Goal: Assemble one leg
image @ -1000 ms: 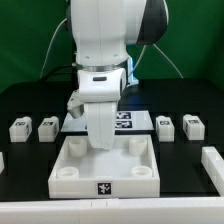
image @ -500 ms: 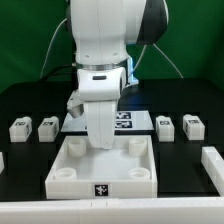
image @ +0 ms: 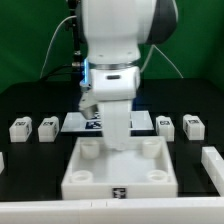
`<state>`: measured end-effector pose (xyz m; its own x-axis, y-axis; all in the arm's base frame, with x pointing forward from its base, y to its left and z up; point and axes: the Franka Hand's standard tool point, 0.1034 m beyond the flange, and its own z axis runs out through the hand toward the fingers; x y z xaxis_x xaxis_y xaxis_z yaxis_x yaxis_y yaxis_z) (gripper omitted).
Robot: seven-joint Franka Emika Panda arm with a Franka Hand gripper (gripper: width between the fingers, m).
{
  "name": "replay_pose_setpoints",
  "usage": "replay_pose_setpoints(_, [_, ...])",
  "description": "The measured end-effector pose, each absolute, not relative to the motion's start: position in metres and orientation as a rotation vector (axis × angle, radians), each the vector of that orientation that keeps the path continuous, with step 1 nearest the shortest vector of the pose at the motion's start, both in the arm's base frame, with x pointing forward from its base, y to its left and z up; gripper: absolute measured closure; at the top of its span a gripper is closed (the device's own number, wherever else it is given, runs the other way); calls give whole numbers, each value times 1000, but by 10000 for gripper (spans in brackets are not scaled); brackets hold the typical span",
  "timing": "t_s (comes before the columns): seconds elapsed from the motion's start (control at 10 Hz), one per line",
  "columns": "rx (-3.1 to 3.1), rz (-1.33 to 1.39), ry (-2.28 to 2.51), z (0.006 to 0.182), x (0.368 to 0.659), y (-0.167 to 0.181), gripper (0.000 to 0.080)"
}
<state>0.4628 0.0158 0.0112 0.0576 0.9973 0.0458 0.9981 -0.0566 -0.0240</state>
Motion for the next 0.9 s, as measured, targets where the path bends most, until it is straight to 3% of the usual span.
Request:
replay_pose_setpoints(0.4, [-2222,-96,-2141,12,496,52,741])
replay_pose_setpoints(0.9, [-2199,-70,-2137,9,496,68,741])
